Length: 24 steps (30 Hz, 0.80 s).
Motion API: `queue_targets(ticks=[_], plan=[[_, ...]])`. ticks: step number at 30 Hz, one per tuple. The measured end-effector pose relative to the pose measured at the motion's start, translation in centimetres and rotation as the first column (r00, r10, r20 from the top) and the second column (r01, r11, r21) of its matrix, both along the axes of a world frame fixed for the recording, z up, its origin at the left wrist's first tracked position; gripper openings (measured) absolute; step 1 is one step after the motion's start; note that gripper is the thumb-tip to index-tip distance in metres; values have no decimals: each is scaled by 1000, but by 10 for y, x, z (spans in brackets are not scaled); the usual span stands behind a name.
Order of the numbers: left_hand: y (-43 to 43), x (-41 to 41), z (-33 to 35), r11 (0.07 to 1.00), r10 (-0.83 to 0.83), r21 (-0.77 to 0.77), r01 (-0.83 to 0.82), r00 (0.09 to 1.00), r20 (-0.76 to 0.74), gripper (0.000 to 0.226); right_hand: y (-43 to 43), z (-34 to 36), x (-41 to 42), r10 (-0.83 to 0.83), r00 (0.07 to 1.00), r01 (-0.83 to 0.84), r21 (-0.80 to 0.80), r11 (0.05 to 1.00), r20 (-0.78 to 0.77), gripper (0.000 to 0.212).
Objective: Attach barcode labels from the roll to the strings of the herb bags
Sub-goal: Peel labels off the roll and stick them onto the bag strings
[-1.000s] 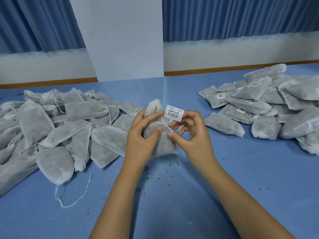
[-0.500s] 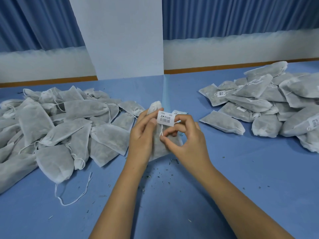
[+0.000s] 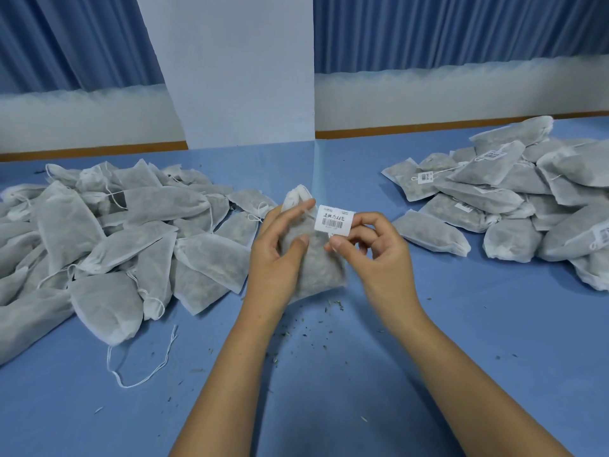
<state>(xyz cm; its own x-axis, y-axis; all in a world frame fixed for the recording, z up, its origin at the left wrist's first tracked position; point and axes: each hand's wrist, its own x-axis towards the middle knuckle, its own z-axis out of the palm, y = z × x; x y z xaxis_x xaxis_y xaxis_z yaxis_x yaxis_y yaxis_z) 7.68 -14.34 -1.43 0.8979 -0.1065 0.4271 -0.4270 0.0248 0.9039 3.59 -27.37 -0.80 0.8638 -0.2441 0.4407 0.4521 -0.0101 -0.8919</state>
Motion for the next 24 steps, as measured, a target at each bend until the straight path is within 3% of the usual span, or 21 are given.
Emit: queue_targets(ticks=[6, 10, 15, 20, 24], plan=[[0, 3, -1, 999, 38, 7, -37, 999, -13, 52, 5, -2, -5, -69, 991, 88, -169, 982, 114, 28], [-2, 4, -2, 999, 34, 40, -32, 998, -53, 45, 6, -4, -6, -37, 994, 59, -226, 972, 101, 30], [-2, 5, 0, 980, -85, -196, 43, 974, -209, 43, 7, -10, -2, -5, 1000, 9, -287, 958, 15, 24], [2, 5, 4, 963, -147, -245, 107, 978, -148, 49, 8, -12, 0, 41, 998, -51, -245, 968, -43, 29], [2, 3, 4, 962, -145, -254, 98, 974, -173, 41, 8, -11, 0, -21, 999, 4, -377, 926, -42, 35]])
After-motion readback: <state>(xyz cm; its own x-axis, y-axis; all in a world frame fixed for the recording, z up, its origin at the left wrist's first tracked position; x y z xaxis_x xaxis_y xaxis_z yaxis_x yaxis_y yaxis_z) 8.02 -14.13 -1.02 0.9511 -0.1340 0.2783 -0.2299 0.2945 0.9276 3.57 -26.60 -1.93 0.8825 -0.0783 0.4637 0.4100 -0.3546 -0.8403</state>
